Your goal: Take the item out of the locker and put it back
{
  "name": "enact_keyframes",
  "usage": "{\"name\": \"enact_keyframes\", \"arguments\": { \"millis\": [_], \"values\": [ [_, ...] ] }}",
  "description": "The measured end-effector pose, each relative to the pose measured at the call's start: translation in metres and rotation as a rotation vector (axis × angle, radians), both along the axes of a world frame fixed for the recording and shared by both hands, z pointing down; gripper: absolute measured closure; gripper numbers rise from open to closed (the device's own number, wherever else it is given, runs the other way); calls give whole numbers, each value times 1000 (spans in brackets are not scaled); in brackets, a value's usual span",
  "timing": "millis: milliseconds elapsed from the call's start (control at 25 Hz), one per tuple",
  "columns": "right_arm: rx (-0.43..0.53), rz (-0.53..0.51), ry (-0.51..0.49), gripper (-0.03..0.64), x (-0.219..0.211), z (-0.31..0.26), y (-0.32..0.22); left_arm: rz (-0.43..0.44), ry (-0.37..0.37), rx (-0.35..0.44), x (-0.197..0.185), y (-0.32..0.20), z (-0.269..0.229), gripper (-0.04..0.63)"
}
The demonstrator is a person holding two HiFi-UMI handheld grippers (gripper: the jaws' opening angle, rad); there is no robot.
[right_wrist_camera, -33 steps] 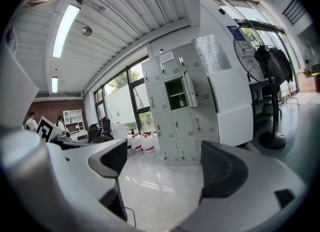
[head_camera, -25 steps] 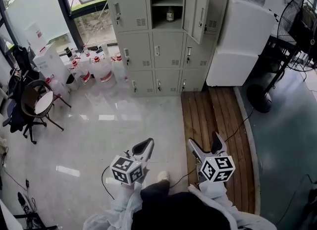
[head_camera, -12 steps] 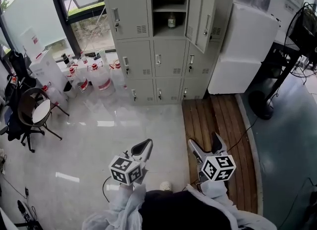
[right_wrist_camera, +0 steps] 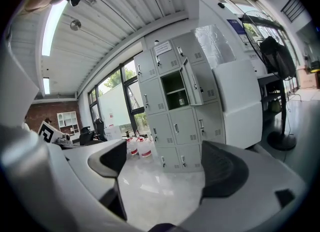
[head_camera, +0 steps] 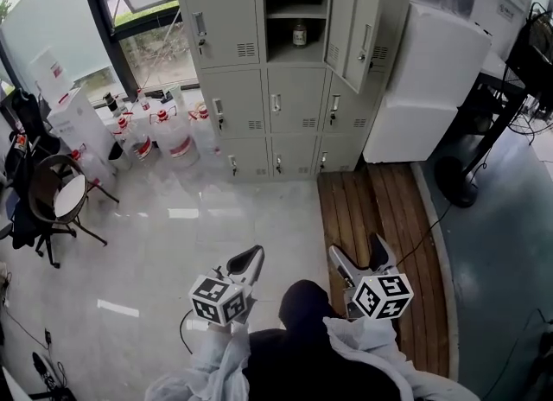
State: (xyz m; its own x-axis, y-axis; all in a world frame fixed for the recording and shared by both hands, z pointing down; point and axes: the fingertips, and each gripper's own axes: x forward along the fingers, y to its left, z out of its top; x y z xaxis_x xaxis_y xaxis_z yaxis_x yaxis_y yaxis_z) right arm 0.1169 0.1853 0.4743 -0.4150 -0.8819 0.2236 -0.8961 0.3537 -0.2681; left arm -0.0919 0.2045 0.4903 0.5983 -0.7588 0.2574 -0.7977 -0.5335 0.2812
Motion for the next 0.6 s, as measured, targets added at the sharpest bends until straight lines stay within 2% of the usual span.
{"name": "enact_keyframes", "arguments": {
  "millis": [360,600],
  "values": [
    [-25,-10,-24,167,-11,10,-21,-36,14,9,-10,-22,-7,580],
    [-20,-31,-38,167,-18,9,-65,-32,5,18,-13,-61,-2,580]
  ]
}}
